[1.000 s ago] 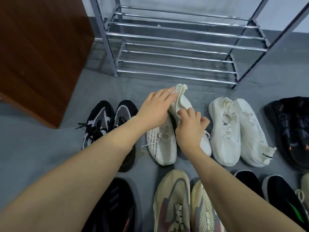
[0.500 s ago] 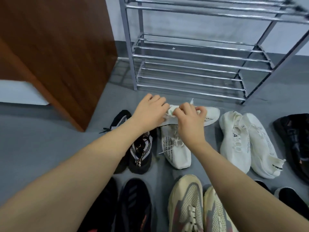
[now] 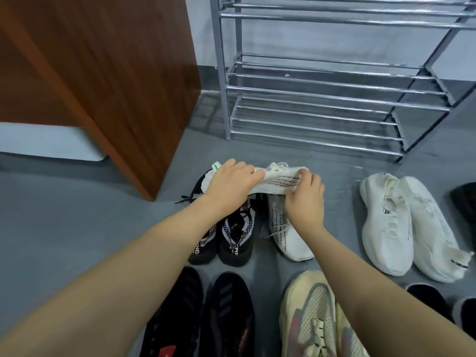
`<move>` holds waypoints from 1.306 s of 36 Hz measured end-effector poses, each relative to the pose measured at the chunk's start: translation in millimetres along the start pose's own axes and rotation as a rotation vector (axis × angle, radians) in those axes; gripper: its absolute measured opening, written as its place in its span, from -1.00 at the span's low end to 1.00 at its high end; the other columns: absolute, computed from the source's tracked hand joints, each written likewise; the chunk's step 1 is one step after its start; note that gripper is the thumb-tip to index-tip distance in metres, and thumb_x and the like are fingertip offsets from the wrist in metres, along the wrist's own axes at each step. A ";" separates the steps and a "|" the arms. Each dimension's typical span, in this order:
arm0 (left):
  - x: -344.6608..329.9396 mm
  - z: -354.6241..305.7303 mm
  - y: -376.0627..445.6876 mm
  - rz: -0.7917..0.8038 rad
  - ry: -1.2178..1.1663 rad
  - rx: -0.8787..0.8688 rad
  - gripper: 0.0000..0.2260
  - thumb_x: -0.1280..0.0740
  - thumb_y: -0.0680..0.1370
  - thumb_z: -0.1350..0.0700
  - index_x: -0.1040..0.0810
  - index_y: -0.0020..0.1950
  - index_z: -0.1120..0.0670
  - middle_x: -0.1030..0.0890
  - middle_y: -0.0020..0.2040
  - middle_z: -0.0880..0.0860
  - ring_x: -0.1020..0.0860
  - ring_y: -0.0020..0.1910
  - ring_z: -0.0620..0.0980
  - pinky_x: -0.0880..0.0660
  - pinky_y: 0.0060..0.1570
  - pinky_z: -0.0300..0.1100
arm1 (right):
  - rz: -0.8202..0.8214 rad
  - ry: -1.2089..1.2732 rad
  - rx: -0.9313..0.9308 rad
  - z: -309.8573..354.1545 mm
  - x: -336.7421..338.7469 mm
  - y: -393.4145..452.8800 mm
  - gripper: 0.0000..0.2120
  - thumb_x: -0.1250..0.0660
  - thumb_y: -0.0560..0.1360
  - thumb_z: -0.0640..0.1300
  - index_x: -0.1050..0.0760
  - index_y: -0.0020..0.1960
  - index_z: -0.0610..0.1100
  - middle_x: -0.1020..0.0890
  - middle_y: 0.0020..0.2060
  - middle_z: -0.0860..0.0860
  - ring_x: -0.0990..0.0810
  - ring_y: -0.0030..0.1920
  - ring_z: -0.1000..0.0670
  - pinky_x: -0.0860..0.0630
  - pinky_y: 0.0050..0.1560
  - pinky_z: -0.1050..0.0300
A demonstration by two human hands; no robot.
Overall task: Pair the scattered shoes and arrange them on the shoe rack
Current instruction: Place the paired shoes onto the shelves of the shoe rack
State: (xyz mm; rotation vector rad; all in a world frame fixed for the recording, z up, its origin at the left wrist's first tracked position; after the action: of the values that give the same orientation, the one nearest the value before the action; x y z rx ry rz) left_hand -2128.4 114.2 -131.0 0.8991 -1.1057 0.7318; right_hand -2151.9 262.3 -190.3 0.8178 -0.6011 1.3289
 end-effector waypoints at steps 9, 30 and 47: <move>-2.3 8.5 -13.2 -0.228 0.047 0.042 -0.48 -0.43 0.10 0.44 -0.28 -0.13 0.06 -0.44 -0.40 0.03 -0.41 -0.43 0.08 -0.16 -0.28 -0.14 | -0.096 0.096 -0.104 -12.4 -9.6 -2.4 -0.64 -0.24 0.50 -0.17 -0.34 0.27 -0.24 -0.43 0.16 -0.13 -0.42 0.15 -0.15 -0.34 0.17 -0.02; -52.7 -1.3 -16.4 0.210 -0.013 0.350 -0.64 -0.23 0.48 0.34 -0.34 0.23 0.07 -0.49 0.20 0.04 -0.45 0.17 0.08 -0.31 0.10 -0.11 | 0.455 -0.528 -0.149 -25.6 -65.8 -13.1 -0.54 -0.35 0.43 -0.01 -0.33 0.28 -0.05 -0.14 0.37 -0.16 -0.21 0.31 -0.22 -0.17 0.30 -0.12; -12.8 -1.4 -3.0 0.100 0.080 0.304 -0.55 -0.56 -0.13 0.27 -0.53 -0.32 0.04 -0.51 -0.47 -0.04 -0.50 -0.49 -0.01 -0.28 -0.49 -0.29 | 0.399 -0.615 0.312 -53.0 -2.8 -15.2 -0.65 -0.22 0.38 -0.40 -0.45 0.10 -0.11 -0.26 0.41 -0.02 -0.18 0.43 -0.06 0.11 0.41 -0.11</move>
State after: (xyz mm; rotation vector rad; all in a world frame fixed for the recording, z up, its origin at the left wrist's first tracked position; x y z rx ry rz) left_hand -2129.0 113.4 -144.2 1.0656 -0.9887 1.0296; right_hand -2141.1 302.5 -226.6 1.4411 -1.0978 1.5550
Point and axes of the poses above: each hand's wrist, its own y-axis towards the middle knuckle, its own x-axis out of the back of the hand, z = x × y, the point moved 5 cm from there along y, towards the middle knuckle
